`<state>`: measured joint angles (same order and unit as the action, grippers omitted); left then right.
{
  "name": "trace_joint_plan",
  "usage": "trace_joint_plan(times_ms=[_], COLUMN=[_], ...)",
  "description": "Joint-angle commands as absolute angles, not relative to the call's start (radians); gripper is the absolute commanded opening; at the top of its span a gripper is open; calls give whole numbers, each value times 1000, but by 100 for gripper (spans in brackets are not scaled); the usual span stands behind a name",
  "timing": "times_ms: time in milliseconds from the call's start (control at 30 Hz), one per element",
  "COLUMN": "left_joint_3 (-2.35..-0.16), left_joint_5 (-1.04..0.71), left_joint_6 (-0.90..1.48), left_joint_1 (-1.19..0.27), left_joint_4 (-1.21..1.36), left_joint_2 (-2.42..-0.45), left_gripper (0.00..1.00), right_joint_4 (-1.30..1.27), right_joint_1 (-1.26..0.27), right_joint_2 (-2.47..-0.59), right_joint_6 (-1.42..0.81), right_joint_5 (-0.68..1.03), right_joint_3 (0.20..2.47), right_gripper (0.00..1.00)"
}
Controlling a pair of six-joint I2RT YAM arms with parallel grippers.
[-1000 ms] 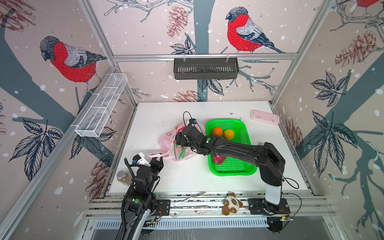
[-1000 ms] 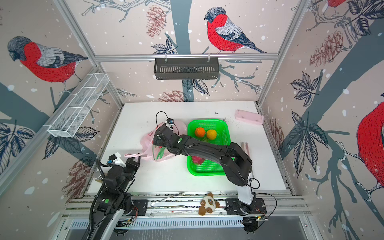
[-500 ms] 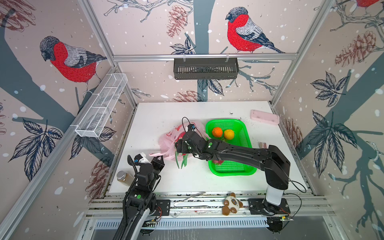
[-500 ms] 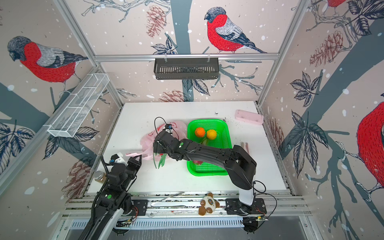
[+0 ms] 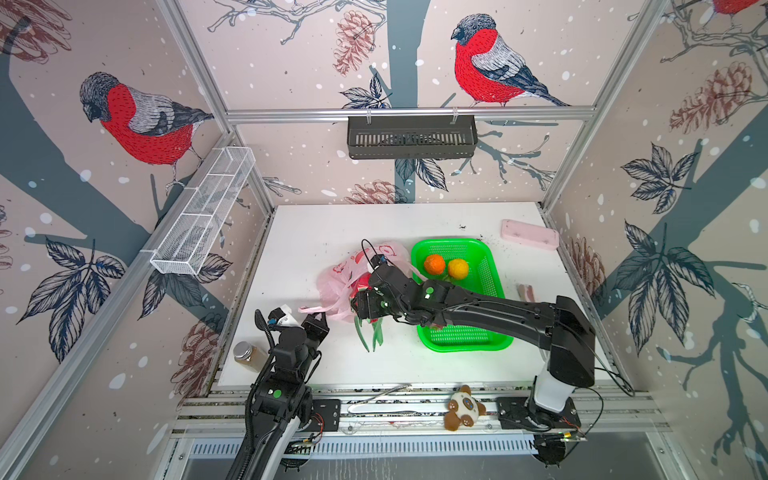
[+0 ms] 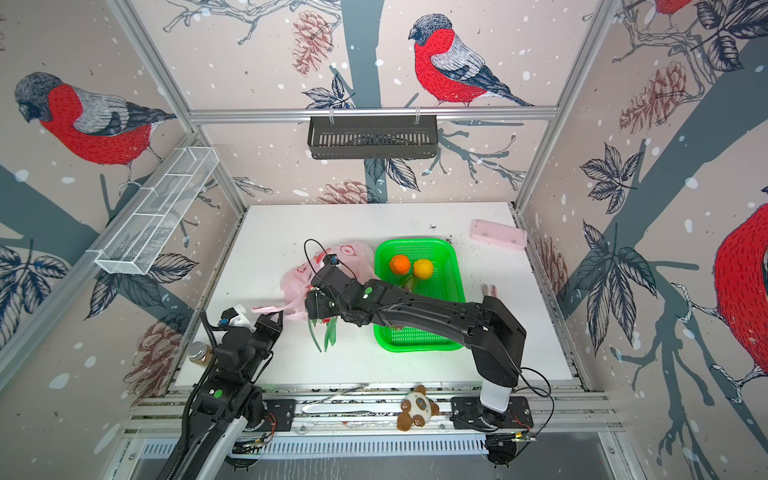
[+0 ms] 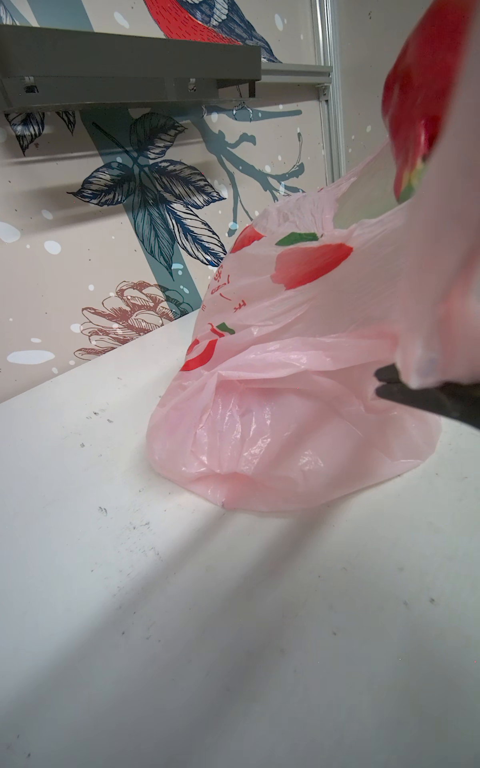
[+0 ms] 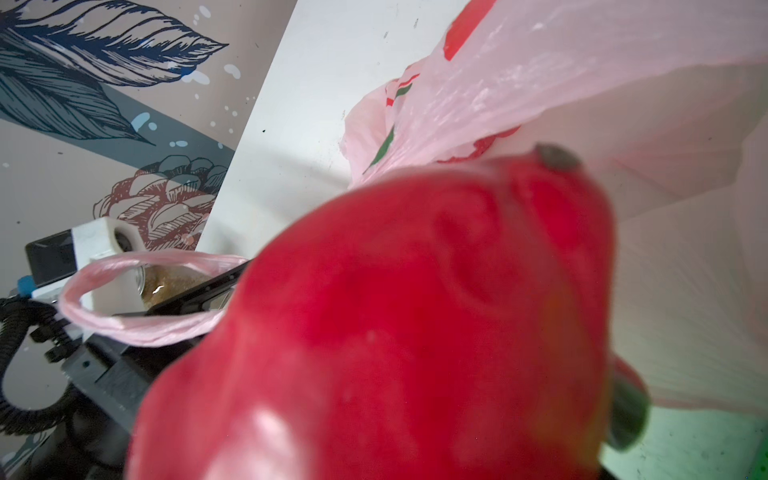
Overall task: Untie the knot of the plastic bag and take out the fruit
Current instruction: 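Lift the dragon fruit out of the bag with the right gripper, then carry the dragon fruit over the green basket and lower it in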
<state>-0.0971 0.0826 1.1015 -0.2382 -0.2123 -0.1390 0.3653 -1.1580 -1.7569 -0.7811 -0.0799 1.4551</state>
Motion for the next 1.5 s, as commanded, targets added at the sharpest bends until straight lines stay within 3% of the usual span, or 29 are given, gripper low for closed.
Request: trace_joint_plan(times_ms=[0,367,833,1467], left_joint_3=[-109,-118,-115,-112], left_joint_5=[103,106,112,109], left_joint_6=[1095,1077,1074,1065], left_joint_1=[-239,-239,-239,-239], left_joint_4=[-216,-250,-268,-291], left_joint_2=[-129,-118,-87,-68], left_gripper=[0,0,0,0], right_joint_4=[372,337,289,369], right_joint_1=[-1167,-1153,-990,-783], right_joint_2=[-1729,-1704,-1620,-1259], right_joint_6=[-703,-551,-465,-508], right_joint_5=[-85,-155,-268,-417], right_joint_3=[1500,1628,1668,1239], right_gripper=[24,24,24,23])
